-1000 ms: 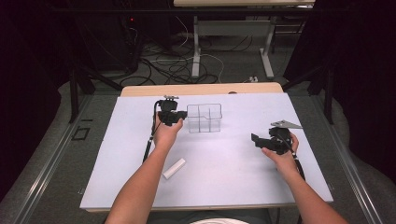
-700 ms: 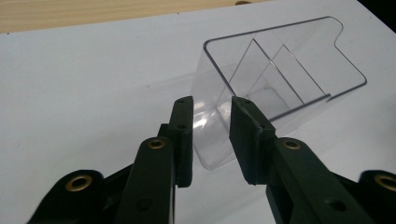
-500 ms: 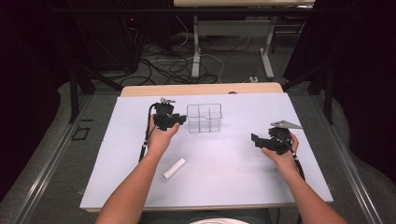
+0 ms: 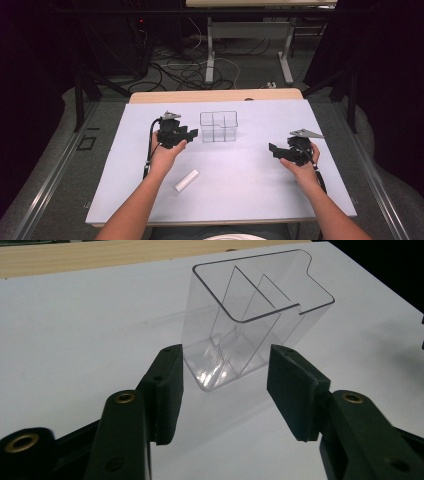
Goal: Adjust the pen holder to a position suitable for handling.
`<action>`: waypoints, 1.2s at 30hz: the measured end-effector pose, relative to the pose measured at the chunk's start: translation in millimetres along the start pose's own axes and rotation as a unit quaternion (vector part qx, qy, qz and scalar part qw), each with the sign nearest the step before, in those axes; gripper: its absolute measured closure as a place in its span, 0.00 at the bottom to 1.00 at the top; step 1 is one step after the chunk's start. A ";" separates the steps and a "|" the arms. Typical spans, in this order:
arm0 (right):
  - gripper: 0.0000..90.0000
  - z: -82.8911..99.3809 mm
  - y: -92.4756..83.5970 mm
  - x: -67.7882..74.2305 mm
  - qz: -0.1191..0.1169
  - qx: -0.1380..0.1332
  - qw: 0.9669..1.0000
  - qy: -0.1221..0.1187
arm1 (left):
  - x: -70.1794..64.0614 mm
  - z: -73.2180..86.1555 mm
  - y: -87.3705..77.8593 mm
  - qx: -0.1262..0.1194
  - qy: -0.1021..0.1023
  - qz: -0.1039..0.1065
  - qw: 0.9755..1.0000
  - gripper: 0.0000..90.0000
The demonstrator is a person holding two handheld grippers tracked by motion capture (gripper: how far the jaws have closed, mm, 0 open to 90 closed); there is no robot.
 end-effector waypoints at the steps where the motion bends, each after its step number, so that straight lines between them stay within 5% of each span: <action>1: 0.20 0.0 0.0 0.0 0.000 0.000 1.000 0.000 | 0.7 1.4 -1.8 0.000 0.002 -0.001 1.000 0.53; 5: 0.20 0.3 0.3 0.1 0.000 0.001 1.000 0.000 | 3.7 5.8 -8.0 -0.006 0.005 -0.004 1.000 0.50; 18: 0.20 0.6 0.2 1.4 -0.002 0.003 1.000 -0.002 | 9.3 18.5 -28.0 0.002 0.001 0.037 0.999 0.38; 28: 0.20 0.4 -0.4 2.0 -0.002 0.003 1.000 -0.004 | 15.4 34.3 -32.5 0.017 -0.009 0.020 1.000 0.18; 32: 0.20 0.2 -1.0 2.4 -0.003 0.002 1.000 -0.002 | 20.9 40.1 -36.2 0.023 0.012 -0.007 1.000 0.17; 36: 0.20 0.4 -0.9 2.2 -0.003 0.003 1.000 -0.004 | 25.0 46.9 -37.6 0.032 0.010 -0.011 0.999 0.15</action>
Point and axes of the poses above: each handheld gripper's, and its own axes: y roughly forward along the jaws, z roughly out of its underside, x roughly to its left, the point moved 7 cm from there along y, roughly forward along the jaws, and after that the axes turned 7 degrees about -z, right-handed, at the moved point
